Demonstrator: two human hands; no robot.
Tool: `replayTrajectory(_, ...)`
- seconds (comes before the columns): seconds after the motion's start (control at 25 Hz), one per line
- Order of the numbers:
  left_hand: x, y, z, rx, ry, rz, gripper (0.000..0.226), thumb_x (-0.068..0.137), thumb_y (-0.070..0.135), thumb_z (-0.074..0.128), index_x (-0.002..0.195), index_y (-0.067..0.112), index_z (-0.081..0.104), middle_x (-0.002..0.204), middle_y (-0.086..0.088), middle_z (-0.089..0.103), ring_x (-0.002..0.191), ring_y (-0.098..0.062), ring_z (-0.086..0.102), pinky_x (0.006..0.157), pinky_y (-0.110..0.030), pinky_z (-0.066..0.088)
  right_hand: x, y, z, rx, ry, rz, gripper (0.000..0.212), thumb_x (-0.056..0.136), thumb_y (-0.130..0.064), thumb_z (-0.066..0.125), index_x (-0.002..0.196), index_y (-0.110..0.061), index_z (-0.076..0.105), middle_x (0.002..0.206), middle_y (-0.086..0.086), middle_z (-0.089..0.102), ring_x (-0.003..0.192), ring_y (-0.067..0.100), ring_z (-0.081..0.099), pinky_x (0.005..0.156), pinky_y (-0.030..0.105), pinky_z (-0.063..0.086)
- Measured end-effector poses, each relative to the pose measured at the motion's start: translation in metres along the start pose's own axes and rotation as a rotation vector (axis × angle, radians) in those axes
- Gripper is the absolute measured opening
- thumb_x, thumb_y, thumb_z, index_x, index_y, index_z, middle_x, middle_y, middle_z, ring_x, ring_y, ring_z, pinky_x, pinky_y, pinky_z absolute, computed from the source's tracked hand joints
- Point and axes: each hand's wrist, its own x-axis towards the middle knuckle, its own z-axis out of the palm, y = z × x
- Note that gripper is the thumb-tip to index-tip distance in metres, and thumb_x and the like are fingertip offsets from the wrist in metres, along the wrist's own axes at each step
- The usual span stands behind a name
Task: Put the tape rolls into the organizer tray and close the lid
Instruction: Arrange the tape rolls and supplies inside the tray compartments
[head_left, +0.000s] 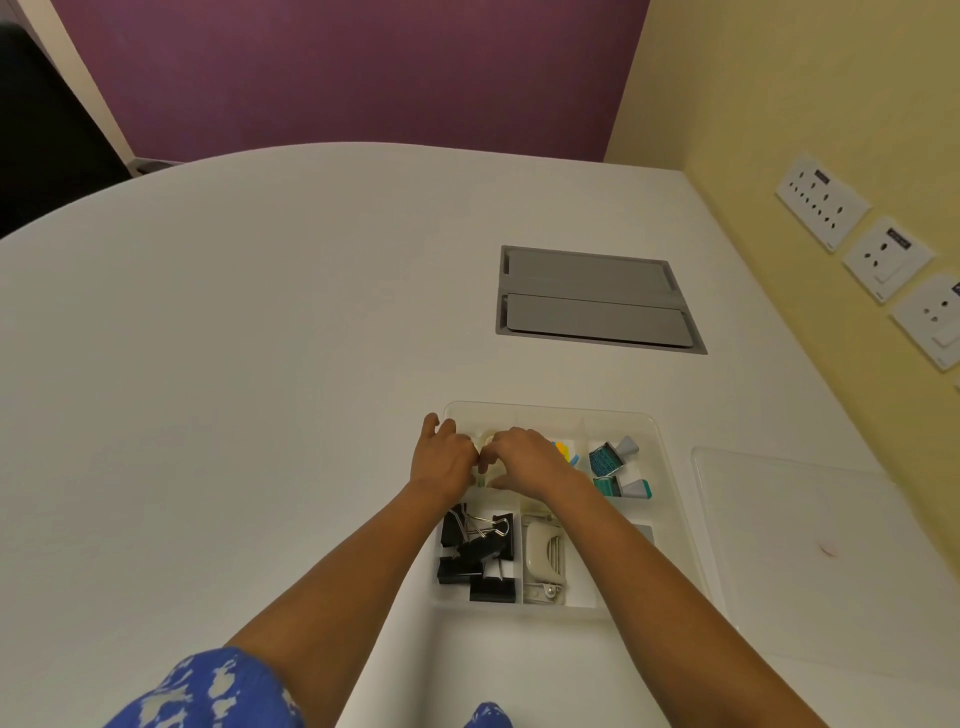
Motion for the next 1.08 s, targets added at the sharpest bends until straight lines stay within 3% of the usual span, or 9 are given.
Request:
replayTrajectory(0.56, 0.004, 0.0, -0.001, 0.029, -0.041, 0.001, 0.032, 0.091, 0.037, 0.057, 0.117, 0.02, 0.066, 0.119, -0.002, 0.065, 0.126, -0.018, 0.041, 0.114, -0.039, 0.015, 0.011, -0.001, 0.004, -0.168, 0.022, -0.036, 0.025, 0.084, -0.034, 0.067, 0.105, -0.022, 0.064, 0.11, 0.003, 0.068, 0.107, 0.024, 0.055, 0.092, 0.034, 0.04)
replayTrajectory(0.8, 0.002, 0.001, 0.0, 0.01, -0.031, -0.003, 0.031, 0.092, 0.037, 0.056, 0.115, 0.019, 0.067, 0.117, -0.002, 0.066, 0.123, -0.018, 0.044, 0.112, -0.038, 0.017, 0.01, -0.001, 0.005, -0.104, 0.007, 0.008, 0.024, 0.085, -0.032, 0.067, 0.106, -0.021, 0.065, 0.113, 0.004, 0.068, 0.108, 0.024, 0.056, 0.094, 0.036, 0.04)
replayTrajectory(0.88, 0.001, 0.001, -0.002, -0.023, -0.005, -0.01, 0.027, 0.095, 0.03, 0.052, 0.113, 0.018, 0.068, 0.115, -0.001, 0.067, 0.12, -0.018, 0.046, 0.11, -0.038, 0.018, 0.006, 0.003, 0.003, 0.114, 0.082, 0.077, 0.019, 0.086, -0.026, 0.066, 0.105, -0.02, 0.068, 0.112, 0.002, 0.07, 0.107, 0.023, 0.059, 0.094, 0.035, 0.042)
replayTrajectory(0.96, 0.0, 0.001, -0.002, -0.054, 0.051, -0.012, 0.026, 0.096, 0.021, 0.048, 0.112, 0.019, 0.069, 0.117, 0.002, 0.067, 0.116, -0.018, 0.049, 0.108, -0.036, 0.02, 0.001, 0.01, -0.001, 0.347, 0.29, 0.184, 0.014, 0.088, -0.017, 0.063, 0.1, -0.016, 0.069, 0.106, 0.002, 0.072, 0.101, 0.022, 0.062, 0.09, 0.034, 0.045)
replayTrajectory(1.08, -0.001, -0.001, -0.002, -0.099, 0.12, -0.025, 0.027, 0.096, 0.016, 0.048, 0.112, 0.02, 0.069, 0.119, 0.003, 0.066, 0.114, -0.018, 0.051, 0.106, -0.036, 0.021, -0.005, 0.027, -0.004, 0.49, 0.526, 0.342, 0.016, 0.091, -0.008, 0.057, 0.102, -0.012, 0.069, 0.104, 0.005, 0.072, 0.096, 0.022, 0.062, 0.084, 0.033, 0.049)
